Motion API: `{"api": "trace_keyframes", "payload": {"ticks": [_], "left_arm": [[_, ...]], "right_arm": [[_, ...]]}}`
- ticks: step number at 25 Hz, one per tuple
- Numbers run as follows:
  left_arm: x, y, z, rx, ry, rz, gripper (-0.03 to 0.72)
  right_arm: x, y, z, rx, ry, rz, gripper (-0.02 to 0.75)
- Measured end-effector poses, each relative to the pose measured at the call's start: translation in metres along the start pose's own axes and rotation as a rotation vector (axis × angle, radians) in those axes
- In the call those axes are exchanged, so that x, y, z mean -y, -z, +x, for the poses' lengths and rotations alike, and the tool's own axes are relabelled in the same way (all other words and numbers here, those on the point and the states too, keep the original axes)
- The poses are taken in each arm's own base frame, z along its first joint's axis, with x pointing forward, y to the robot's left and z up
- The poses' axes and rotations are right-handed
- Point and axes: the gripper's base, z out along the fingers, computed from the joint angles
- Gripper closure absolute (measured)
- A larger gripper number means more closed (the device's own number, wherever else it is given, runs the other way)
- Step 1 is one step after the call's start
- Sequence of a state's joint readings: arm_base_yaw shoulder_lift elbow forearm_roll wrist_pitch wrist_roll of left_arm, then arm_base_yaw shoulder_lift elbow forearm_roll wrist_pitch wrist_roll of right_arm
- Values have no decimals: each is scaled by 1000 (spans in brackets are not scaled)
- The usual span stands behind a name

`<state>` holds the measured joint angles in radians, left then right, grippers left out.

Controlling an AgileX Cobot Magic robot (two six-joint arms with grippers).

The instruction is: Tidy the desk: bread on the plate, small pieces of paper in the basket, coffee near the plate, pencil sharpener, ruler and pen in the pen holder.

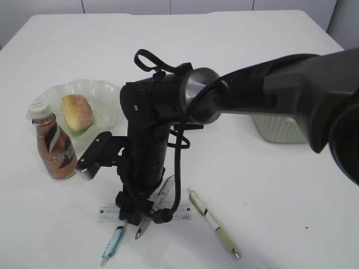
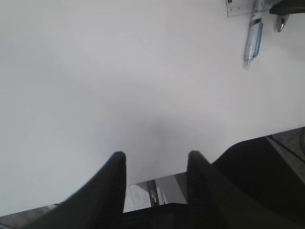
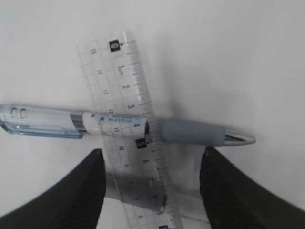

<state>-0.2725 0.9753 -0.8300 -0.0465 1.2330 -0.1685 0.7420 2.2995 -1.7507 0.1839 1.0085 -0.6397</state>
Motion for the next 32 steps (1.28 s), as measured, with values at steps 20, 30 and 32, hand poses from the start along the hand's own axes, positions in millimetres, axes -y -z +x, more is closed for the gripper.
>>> {"api": "trace_keyframes", "payload": {"ticks": [20, 30, 32], "left_arm": [[0, 0, 0, 0, 0, 0, 381], [0, 0, 0, 0, 0, 0, 381], [0, 0, 0, 0, 0, 0, 381]], "right_arm": [[-2, 0, 0, 4, -13, -23, 250], [0, -7, 1, -15, -7, -19, 250], [0, -8, 1, -13, -8, -18, 250]]}}
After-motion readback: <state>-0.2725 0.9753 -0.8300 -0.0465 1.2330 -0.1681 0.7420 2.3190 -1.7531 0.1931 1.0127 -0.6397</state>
